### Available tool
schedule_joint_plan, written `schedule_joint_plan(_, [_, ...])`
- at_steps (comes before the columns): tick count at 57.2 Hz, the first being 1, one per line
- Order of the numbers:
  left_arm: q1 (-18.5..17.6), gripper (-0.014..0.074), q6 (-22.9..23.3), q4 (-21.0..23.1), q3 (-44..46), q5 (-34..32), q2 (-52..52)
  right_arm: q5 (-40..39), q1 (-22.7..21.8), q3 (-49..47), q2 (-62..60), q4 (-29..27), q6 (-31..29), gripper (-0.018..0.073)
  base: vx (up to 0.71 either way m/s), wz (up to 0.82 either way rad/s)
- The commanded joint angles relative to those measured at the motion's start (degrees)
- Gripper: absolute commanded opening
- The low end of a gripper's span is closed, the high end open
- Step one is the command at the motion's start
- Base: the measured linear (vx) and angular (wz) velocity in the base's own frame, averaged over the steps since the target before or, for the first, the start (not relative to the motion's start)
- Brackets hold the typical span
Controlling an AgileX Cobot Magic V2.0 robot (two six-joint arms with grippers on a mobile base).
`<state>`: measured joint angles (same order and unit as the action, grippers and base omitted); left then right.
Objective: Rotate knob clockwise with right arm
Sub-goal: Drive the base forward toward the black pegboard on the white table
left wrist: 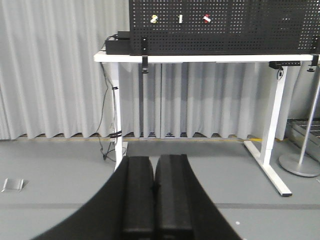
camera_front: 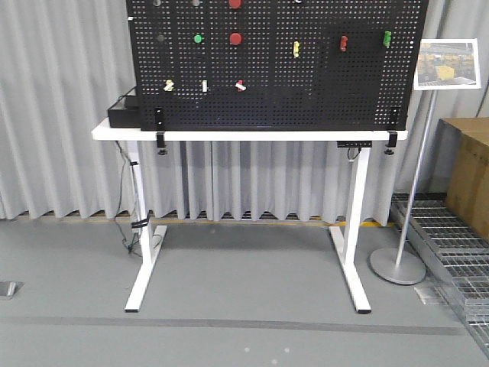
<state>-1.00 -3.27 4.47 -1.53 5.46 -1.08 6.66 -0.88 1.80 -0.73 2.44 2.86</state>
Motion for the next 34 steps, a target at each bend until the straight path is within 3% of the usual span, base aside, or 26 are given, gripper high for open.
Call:
schedule_joint_plan(1, [-0.4,-0.0006,0.3,0.2,-0.6,-4.9,-0.6,-4.8,-0.4,0.3,-0.6,0.6,-0.5,-0.0004,0.22,-0.11])
schedule_joint_plan(34, [-0.4,-0.0006,0.3,0.2,-0.6,-4.9,-0.6,-4.8,-0.5,0.3,-0.6,0.6,-0.5,-0.0004,0.32,-0.05])
